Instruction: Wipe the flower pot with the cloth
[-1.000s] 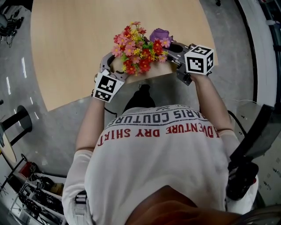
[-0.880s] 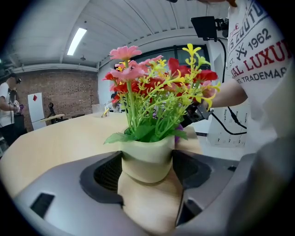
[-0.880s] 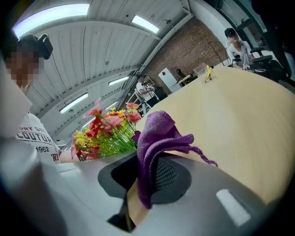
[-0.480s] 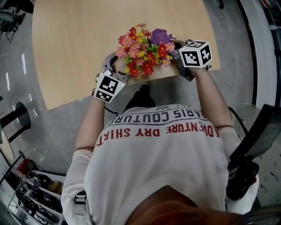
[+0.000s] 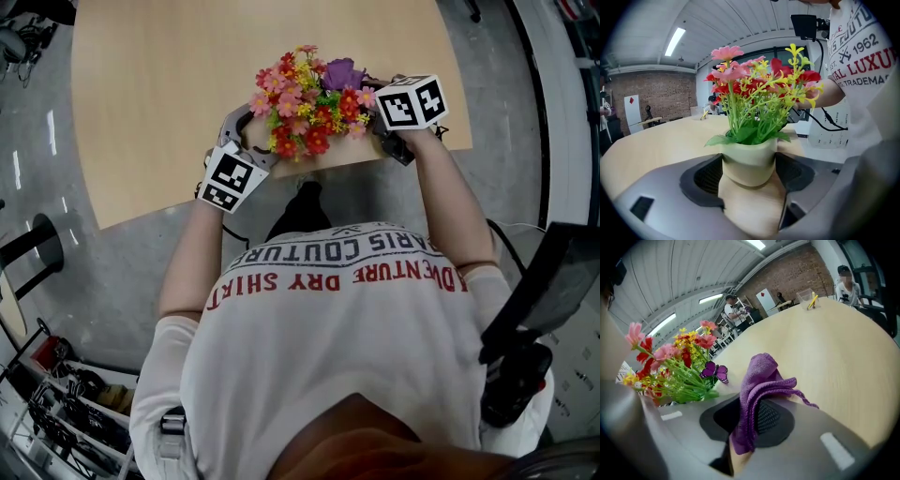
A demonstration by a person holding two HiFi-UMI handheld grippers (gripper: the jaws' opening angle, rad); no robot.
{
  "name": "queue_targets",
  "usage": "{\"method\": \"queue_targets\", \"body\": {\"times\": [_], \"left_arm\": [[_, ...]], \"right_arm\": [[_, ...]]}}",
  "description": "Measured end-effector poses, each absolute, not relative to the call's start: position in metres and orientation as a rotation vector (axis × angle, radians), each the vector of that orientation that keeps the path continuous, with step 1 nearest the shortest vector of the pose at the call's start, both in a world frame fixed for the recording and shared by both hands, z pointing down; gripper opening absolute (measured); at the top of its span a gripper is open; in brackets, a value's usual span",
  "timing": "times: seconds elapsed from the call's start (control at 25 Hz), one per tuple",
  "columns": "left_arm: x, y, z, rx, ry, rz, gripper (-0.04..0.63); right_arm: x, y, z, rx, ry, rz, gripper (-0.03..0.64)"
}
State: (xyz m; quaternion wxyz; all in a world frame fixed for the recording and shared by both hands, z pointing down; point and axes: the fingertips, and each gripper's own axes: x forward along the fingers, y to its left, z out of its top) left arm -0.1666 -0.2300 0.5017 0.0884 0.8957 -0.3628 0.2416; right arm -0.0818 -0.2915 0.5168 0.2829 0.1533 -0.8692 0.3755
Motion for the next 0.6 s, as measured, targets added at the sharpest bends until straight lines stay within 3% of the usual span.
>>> {"method": "queue_targets", "body": {"times": [0.32, 0.6], "left_arm": [[-0.170, -0.212, 0.487, 2.499, -1.446, 0.578, 0.346], [-0.122, -0.186, 0.485, 2.264, -1.672, 0.409, 0.465]], "right_arm": [[-0.037, -0.269, 0.487, 0.653, -2.517, 0.956, 0.041], [0.024, -0.196, 0.464, 0.729, -2.594, 0.934, 0.041]]}}
